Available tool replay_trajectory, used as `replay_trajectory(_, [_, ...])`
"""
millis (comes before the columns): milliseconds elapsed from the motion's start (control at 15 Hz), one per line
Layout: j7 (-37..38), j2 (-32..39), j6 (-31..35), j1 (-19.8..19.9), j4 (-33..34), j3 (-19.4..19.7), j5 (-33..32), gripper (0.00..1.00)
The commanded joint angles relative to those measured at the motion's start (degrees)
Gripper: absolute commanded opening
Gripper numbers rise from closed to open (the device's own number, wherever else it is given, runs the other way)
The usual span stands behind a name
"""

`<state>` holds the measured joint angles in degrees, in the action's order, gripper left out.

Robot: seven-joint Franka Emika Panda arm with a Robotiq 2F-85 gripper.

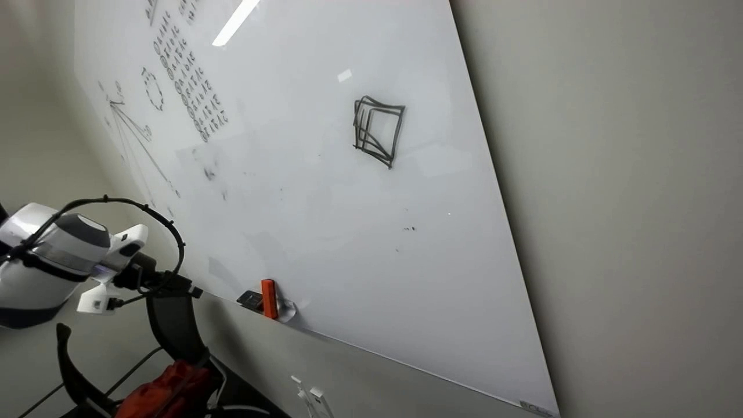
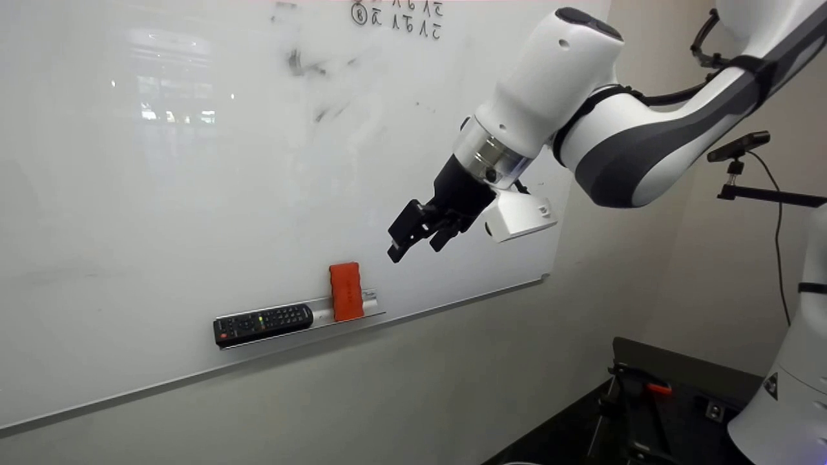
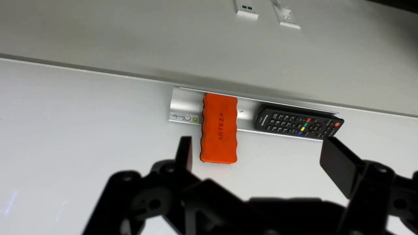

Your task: Use the orange eraser to wipe the bottom right corner of the whiteboard

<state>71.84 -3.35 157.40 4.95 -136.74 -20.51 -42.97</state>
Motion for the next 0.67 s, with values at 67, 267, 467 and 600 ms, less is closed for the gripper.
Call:
replay_trajectory(67, [20.8, 6.0, 0.4, 1.6, 4.5, 0.2, -20.1, 1.00])
replay_trajectory(267, [35.5, 9.2, -0.4, 0.9, 7.0, 1.3, -34.2, 1.00])
replay_trajectory(467, [47.4, 12.4, -0.8, 0.6, 8.3, 1.6, -46.0, 1.00])
replay_trajectory(600, [43.6, 11.0, -0.1, 1.2, 6.5, 1.1, -42.5, 1.00])
